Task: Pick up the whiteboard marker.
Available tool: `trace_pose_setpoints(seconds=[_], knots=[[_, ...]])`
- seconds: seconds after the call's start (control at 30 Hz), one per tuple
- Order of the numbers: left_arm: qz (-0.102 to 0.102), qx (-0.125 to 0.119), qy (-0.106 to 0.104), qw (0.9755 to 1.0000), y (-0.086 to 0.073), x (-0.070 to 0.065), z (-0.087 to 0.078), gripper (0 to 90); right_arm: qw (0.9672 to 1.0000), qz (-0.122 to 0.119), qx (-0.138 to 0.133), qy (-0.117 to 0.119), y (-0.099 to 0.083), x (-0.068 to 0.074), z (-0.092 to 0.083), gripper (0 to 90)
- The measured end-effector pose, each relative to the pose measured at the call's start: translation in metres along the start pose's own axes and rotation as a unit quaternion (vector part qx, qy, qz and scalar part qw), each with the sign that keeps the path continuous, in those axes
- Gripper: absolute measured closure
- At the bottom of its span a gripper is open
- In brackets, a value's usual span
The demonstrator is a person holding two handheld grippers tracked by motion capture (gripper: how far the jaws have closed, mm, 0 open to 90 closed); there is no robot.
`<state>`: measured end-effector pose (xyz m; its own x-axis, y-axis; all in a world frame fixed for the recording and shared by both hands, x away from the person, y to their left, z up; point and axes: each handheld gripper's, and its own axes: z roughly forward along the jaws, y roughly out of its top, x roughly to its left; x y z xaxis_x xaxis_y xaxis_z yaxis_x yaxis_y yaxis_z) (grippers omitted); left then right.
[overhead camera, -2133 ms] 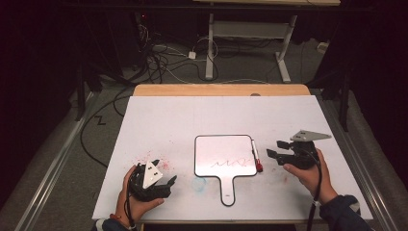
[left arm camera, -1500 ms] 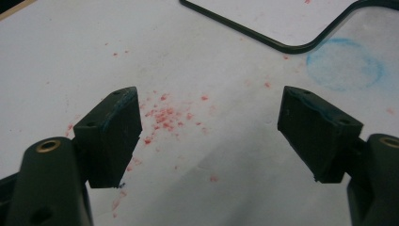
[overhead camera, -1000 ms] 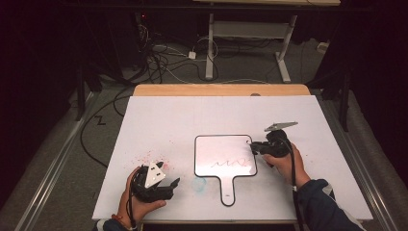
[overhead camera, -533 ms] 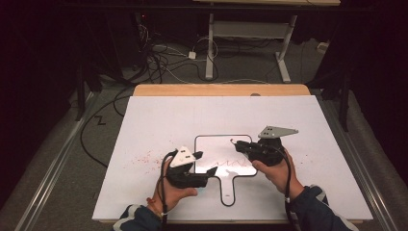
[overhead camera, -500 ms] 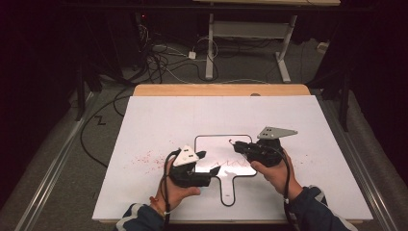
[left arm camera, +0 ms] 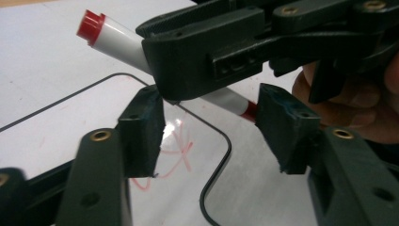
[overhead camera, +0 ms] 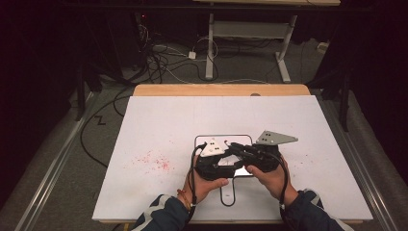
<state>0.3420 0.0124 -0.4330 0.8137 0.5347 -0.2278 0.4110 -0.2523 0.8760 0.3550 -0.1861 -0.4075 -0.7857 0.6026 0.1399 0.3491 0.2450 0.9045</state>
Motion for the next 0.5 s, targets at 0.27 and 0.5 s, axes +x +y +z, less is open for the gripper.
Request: trace_pose_setpoints(seconds=[0.27,0.5], knots=[[0.014,0.003,0.015,0.9998,-0.0001,0.0062,0.0017,61.5,1.0000,-0.001,0.002,0.003,-0.0022,0.0006,0.0009,81.0],[0.043,0.010,0.044,0.9981,-0.0006,0.0077,0.0004,76.8,0.9999,-0.007,-0.006,0.005,-0.0015,0.0025,-0.0008,80.0]])
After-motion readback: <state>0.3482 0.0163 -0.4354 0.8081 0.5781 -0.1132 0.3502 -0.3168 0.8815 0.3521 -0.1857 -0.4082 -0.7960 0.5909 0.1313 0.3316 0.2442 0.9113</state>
